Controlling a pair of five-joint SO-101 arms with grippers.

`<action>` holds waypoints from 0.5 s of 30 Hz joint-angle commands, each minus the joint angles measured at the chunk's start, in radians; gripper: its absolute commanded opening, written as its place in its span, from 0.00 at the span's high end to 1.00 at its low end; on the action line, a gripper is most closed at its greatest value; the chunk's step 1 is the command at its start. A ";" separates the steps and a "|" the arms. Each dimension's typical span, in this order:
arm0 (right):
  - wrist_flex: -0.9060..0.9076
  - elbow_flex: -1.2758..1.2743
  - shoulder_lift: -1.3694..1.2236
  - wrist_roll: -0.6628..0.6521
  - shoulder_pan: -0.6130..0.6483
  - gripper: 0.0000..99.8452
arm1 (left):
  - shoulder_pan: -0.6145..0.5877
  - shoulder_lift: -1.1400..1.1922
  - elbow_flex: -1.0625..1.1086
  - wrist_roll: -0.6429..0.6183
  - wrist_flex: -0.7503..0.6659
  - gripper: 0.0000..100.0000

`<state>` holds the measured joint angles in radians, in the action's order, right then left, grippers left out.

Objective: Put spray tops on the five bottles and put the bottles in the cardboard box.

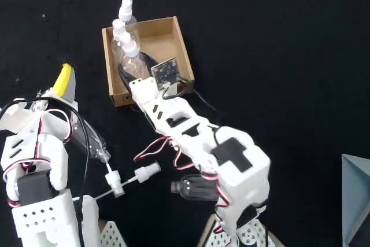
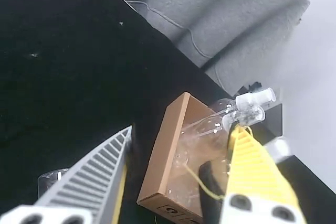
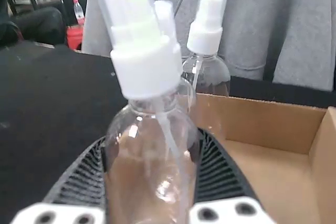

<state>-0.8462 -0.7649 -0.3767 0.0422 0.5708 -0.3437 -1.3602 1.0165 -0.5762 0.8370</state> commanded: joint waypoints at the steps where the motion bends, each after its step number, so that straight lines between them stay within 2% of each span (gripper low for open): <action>1: -0.031 0.094 -0.024 -0.064 0.028 0.99 | -0.008 -0.017 -0.044 -0.006 -0.025 0.73; 15: -0.031 0.122 -0.077 -0.072 0.060 0.99 | -0.008 -0.017 -0.044 -0.006 -0.025 0.73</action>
<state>-0.8477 -0.7004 -0.4595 -0.0176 0.5907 -0.3437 -1.3602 1.0165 -0.5762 0.8370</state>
